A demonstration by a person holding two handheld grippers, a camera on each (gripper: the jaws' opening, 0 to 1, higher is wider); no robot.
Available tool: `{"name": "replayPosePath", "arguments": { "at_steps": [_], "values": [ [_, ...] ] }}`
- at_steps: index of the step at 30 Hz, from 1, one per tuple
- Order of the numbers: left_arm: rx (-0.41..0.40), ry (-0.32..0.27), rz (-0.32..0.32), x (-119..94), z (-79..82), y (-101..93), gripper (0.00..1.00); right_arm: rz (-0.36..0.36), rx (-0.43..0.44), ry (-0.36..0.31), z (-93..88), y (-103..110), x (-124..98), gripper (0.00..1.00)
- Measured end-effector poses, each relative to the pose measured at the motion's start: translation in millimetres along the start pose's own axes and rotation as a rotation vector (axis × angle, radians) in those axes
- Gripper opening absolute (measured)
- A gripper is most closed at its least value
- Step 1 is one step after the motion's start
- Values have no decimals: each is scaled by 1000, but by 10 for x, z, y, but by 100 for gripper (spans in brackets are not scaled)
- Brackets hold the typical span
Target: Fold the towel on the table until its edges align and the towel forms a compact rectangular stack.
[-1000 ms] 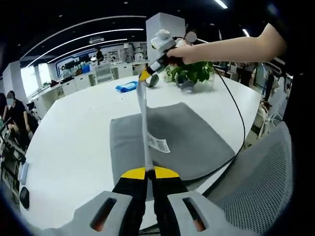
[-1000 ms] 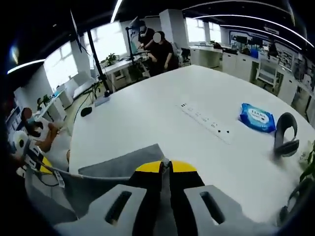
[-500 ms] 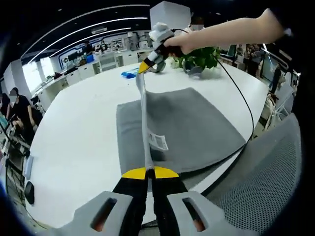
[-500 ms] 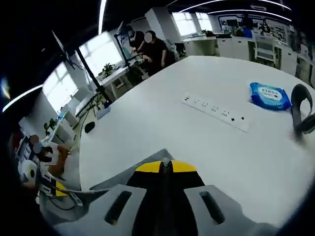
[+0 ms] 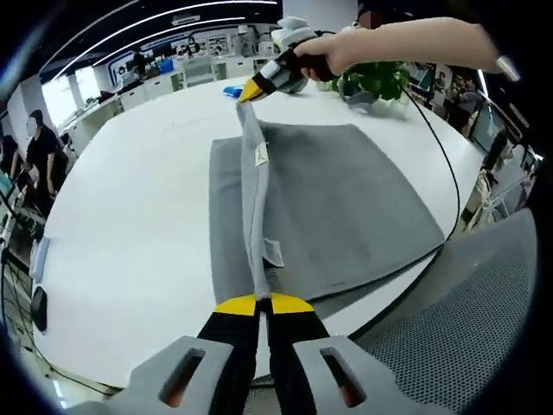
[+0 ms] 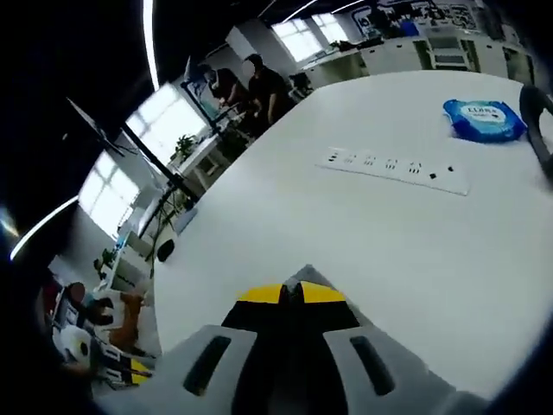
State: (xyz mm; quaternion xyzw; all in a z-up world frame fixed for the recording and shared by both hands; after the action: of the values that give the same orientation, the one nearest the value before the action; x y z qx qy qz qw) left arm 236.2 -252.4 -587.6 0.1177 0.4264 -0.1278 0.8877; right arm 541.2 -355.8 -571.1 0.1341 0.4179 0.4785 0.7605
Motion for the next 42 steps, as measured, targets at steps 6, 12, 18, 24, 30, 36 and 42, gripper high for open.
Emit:
{"name": "replayPosePath", "arguments": {
  "at_steps": [6, 12, 18, 24, 30, 36, 42],
  "values": [
    [-5, 44, 8, 115, -109, 87, 3, -15, 102, -44, -40, -168, 63, 3],
    [88, 113, 108, 161, -226, 285, 5, 15, 141, -102, -49, -215, 124, 3],
    [26, 48, 109, 150, -152, 330, 8, 47, 148, -133, -106, -157, 129, 3],
    [117, 58, 110, 166, -151, 271, 9, 33, 158, -137, -191, -237, -16, 3],
    [102, -22, 59, 139, -12, 177, 9, -44, 36, -56, -385, -377, -300, 2],
    [159, -101, -86, 48, 151, -164, 7, -105, -181, 99, -667, -494, -675, 1],
    [301, -104, -143, -13, 375, -354, 1, -167, -287, 157, -849, -533, -1146, 0]
  ]
}}
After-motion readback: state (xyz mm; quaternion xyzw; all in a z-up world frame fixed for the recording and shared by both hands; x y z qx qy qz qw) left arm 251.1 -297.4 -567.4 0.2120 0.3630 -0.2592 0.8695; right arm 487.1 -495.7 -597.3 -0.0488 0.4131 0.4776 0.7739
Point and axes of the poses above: the point that each gripper's makers call its tool centre point, and the gripper's own axes: x roughly forward along the fingers, y roughly to its left, z roughly out of its top, the point moved 2 cm from there along -x, roughly backward along the fingers, and after that the axes turned 6 degrees about z, right-handed, at the moved point
